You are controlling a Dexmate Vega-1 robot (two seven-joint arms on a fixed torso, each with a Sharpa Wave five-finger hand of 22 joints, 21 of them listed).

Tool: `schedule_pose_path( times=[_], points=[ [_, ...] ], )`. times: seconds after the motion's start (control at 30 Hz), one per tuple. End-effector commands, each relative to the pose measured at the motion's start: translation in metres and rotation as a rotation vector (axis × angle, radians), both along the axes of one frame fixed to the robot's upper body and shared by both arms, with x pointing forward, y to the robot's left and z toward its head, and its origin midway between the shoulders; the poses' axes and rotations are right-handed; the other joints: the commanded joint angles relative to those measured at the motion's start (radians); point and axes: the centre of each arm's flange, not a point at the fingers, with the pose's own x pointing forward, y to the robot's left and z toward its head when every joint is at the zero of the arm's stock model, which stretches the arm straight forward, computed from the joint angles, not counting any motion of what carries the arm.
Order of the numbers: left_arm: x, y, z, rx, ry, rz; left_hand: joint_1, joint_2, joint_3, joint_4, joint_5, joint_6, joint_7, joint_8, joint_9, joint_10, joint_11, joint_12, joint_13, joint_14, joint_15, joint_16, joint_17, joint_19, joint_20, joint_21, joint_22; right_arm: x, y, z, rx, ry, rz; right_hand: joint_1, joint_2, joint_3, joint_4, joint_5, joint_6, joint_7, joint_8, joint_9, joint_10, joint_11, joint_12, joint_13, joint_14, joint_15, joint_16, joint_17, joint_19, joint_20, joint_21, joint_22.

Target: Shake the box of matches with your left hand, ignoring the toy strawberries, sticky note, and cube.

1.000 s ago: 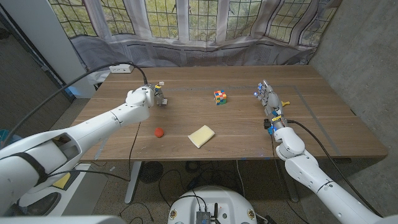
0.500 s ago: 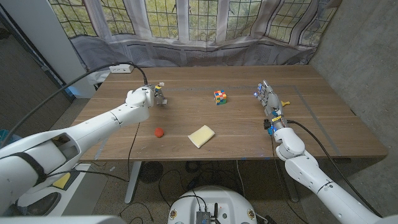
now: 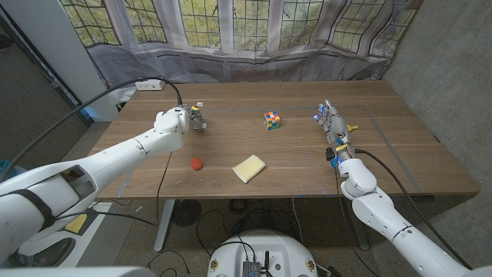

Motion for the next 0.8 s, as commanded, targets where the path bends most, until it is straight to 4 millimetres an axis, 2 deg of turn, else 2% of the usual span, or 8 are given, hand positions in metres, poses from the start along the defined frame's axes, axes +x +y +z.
schedule_pose_path(
  times=[0.03,0.07,0.1,0.23,0.4,0.8],
  points=[
    [-0.003,0.003,-0.001,0.0,0.01,-0.01,-0.041,-0.003,-0.018,0.009,-0.001,-0.046,0.007,0.004,0.002,-0.054,0.022,0.004,-0.002,-0.031,0.007,-0.004,0.004,-0.025,0.002,-0.001,0.004,-0.002,0.003,-0.002,0.005,0.003,0.001,0.007,0.008,0.0,0.0,-0.003,0.005,0.0,0.0,0.004,0.01,-0.001,-0.001,0.004,0.006,0.001,-0.002,0.002,0.006,-0.001,-0.002,0.003],
    [-0.003,0.003,-0.001,-0.001,0.012,-0.014,-0.051,-0.004,-0.022,0.011,0.0,-0.062,0.01,0.002,0.002,-0.061,0.023,0.006,-0.003,-0.038,0.01,-0.004,0.005,-0.031,0.003,-0.001,0.004,-0.002,0.003,-0.003,0.002,0.002,0.0,0.007,0.008,0.0,0.0,-0.003,0.005,0.0,-0.001,0.004,0.01,-0.001,-0.001,0.004,0.006,0.002,-0.001,0.002,0.006,0.0,-0.002,0.003],
    [-0.004,0.003,-0.001,-0.004,0.013,-0.009,-0.062,-0.005,-0.025,0.014,0.0,-0.071,0.013,0.004,0.001,-0.073,0.037,0.007,-0.003,-0.046,0.012,-0.004,0.005,-0.039,0.003,-0.002,0.004,-0.002,0.003,-0.003,0.0,0.002,0.0,0.007,0.008,0.0,0.0,-0.003,0.005,0.0,0.0,0.004,0.01,-0.001,-0.001,0.004,0.006,0.002,-0.002,0.002,0.006,0.0,-0.002,0.003],
    [-0.005,0.003,-0.001,-0.002,0.014,-0.014,-0.088,-0.008,-0.035,0.024,0.001,-0.078,0.019,0.007,0.001,-0.082,0.062,0.011,-0.005,-0.056,0.019,-0.002,0.006,-0.051,0.003,-0.002,0.004,-0.003,0.004,-0.003,-0.001,0.002,0.001,0.007,0.009,0.0,0.0,-0.002,0.004,0.0,-0.001,0.004,0.01,-0.001,-0.001,0.004,0.005,0.003,-0.002,0.002,0.006,0.0,-0.002,0.003],
    [-0.01,0.004,0.0,-0.018,-0.011,-0.031,-0.108,-0.005,-0.04,0.033,0.001,-0.084,0.026,0.008,0.001,-0.084,0.067,0.014,-0.005,-0.06,0.025,-0.001,0.007,-0.058,0.003,-0.002,0.004,-0.005,0.004,-0.003,-0.002,0.001,-0.001,0.007,0.008,0.0,0.0,-0.003,0.005,0.0,0.0,0.004,0.011,-0.001,-0.001,0.004,0.005,0.003,-0.002,0.002,0.006,0.0,-0.002,0.003],
    [-0.032,0.006,0.006,-0.097,-0.146,-0.093,-0.216,-0.007,-0.077,0.082,-0.001,-0.075,0.039,0.017,0.001,-0.076,0.081,0.027,-0.008,-0.061,0.029,0.008,0.011,-0.07,0.003,0.003,0.006,-0.008,0.004,-0.002,-0.004,-0.005,-0.003,0.007,0.009,0.0,0.0,-0.003,0.005,0.0,0.0,0.004,0.011,0.0,-0.001,0.004,0.005,0.002,-0.002,0.002,0.006,0.0,-0.002,0.003]
  ],
)
